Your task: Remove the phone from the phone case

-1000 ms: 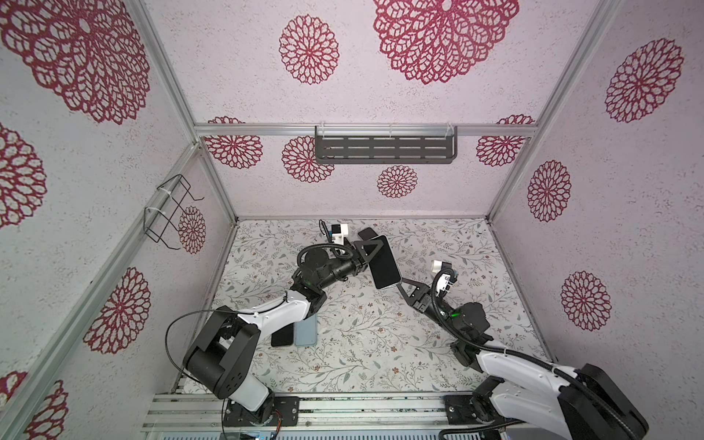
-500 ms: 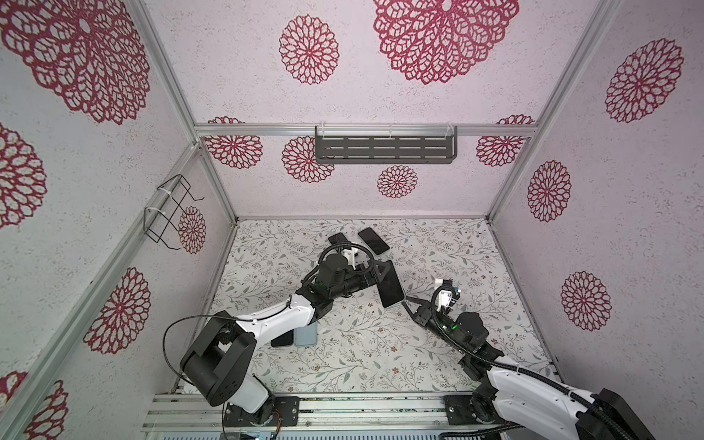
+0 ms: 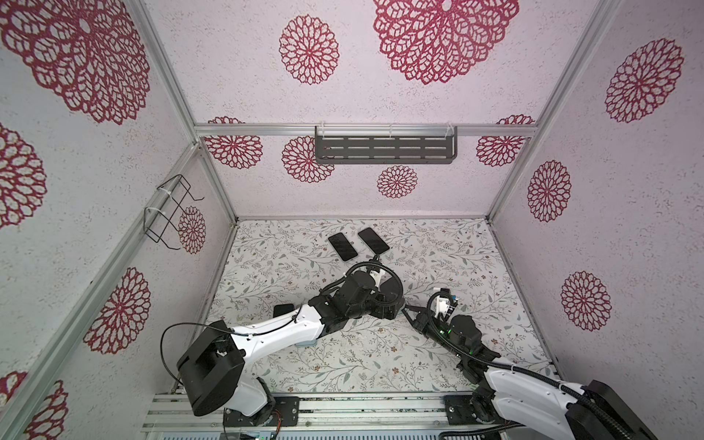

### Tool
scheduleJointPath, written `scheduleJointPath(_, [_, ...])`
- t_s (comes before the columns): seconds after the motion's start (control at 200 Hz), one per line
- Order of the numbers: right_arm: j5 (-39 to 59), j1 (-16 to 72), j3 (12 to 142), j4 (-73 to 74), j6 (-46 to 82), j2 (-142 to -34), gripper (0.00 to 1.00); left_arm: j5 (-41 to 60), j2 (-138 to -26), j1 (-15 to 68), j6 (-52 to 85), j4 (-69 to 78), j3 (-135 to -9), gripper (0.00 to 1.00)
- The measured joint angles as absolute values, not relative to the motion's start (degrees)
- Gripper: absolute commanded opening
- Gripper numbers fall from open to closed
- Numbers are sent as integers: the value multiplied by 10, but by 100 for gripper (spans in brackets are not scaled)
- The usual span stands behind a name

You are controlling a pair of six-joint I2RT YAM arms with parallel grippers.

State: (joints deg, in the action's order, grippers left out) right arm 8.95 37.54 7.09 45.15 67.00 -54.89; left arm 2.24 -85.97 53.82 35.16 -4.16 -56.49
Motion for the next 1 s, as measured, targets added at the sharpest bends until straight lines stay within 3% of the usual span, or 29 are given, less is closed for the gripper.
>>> scheduleJointPath(0.48, [87,375,60,451,676,-553,0,-173,-934,623,252,-174,-658,77])
scheduleJointPath(1.001, [78,375,50,456,688,-553,0,-246,-984,643,210,-183,-668,49])
